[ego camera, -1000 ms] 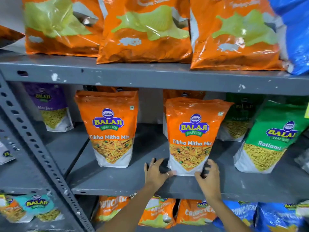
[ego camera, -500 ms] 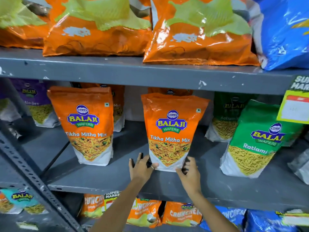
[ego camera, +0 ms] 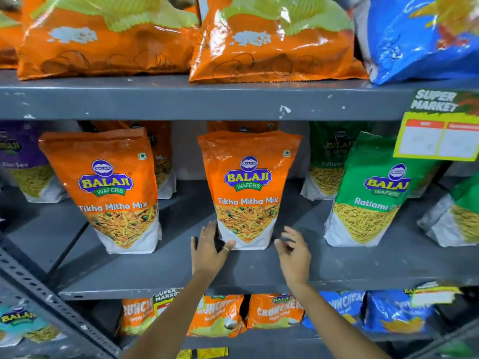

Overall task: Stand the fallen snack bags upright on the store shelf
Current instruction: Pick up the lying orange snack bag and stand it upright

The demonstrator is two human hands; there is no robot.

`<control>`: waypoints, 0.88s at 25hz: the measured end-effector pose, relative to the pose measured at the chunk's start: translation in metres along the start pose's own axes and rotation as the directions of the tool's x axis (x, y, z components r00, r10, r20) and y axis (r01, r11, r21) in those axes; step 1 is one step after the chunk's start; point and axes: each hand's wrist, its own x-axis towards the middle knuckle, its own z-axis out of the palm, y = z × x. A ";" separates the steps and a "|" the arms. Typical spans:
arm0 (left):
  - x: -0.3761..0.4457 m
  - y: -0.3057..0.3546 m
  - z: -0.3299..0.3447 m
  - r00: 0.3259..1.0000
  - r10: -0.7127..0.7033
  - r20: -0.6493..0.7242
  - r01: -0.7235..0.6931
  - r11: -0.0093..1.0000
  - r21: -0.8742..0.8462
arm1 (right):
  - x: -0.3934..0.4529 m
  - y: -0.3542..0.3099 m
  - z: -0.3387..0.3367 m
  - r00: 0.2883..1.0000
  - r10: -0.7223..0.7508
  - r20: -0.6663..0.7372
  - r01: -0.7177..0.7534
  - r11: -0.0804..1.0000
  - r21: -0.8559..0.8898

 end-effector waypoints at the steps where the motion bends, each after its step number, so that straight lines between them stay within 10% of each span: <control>1: -0.004 0.005 0.000 0.996 0.048 -0.069 -0.052 0.997 -0.064 | 0.001 0.003 -0.011 0.993 -0.023 -0.117 0.024 1.000 0.012; 7: -0.030 0.056 0.034 0.861 0.263 -0.435 -0.202 0.962 0.183 | 0.034 0.026 -0.102 0.908 -0.092 -0.409 0.064 0.995 -0.081; 11: -0.034 0.098 0.084 0.875 0.372 -0.309 -0.338 0.928 0.159 | 0.059 0.047 -0.151 0.927 -0.054 -0.372 0.017 0.995 -0.102; 18: -0.030 0.171 0.164 0.958 0.183 0.220 -0.123 0.957 -0.263 | 0.094 0.072 -0.195 0.989 0.111 0.101 -0.103 0.992 -0.079; 22: -0.022 0.180 0.178 0.982 0.107 0.155 -0.062 0.960 -0.273 | 0.097 0.073 -0.202 0.986 0.079 0.148 -0.074 0.997 -0.039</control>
